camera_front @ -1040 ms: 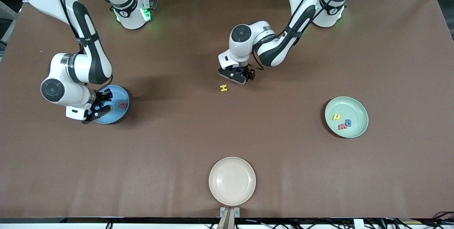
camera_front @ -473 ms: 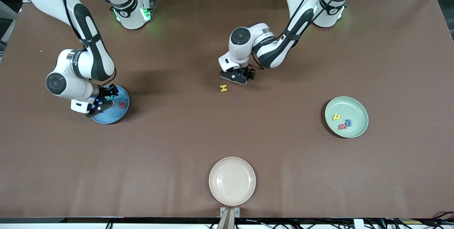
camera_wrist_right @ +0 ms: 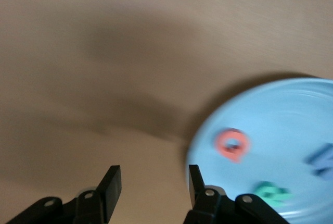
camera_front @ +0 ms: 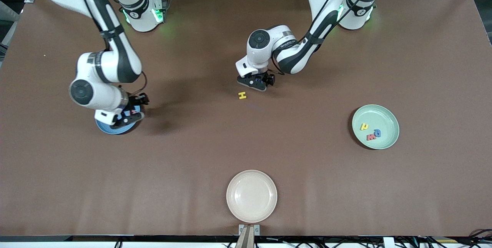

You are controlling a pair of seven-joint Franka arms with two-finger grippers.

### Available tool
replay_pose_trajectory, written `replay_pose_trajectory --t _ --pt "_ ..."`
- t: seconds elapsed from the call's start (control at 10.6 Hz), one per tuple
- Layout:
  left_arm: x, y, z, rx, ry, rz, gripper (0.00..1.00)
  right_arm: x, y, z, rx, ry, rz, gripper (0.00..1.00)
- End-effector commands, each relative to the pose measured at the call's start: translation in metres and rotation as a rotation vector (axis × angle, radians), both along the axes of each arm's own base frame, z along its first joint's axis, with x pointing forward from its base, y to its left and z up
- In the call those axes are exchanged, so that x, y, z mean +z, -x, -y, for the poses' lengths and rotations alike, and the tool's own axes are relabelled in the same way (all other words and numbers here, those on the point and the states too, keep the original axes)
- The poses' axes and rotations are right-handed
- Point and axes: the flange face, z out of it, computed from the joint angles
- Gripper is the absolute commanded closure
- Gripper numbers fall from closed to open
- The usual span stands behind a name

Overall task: Sort uppercase to blue plate, lowercase to green plate
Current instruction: 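Release the teal R on the blue plate while the left gripper reaches m, then grasp the blue m with the left gripper while the right gripper grasps H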

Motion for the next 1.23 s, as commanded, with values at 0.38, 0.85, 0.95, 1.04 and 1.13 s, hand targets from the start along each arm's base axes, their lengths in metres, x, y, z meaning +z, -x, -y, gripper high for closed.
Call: replay_pose_trajectory --t 0.38,0.85,0.95,1.04,1.13 --pt "0.001 0.001 0.004 0.004 0.007 0.001 0.36 0.010 0.068 -0.199 -0.312 -0.033 0.115 0.44" --pt "-0.001 0.008 0.005 -0.002 0.001 -0.004 0.59 -0.032 0.106 -0.273 -0.467 -0.097 0.173 0.44" --pt "-0.002 0.009 0.004 -0.009 -0.002 -0.005 0.83 -0.042 0.106 -0.274 -0.495 -0.105 0.178 0.44" --pt "-0.002 0.009 0.004 -0.014 -0.002 -0.004 0.99 -0.055 0.109 -0.278 -0.532 -0.110 0.179 0.44" --pt "-0.001 0.008 0.004 -0.012 -0.002 -0.004 1.00 -0.058 0.115 -0.291 -0.568 -0.122 0.180 0.44"
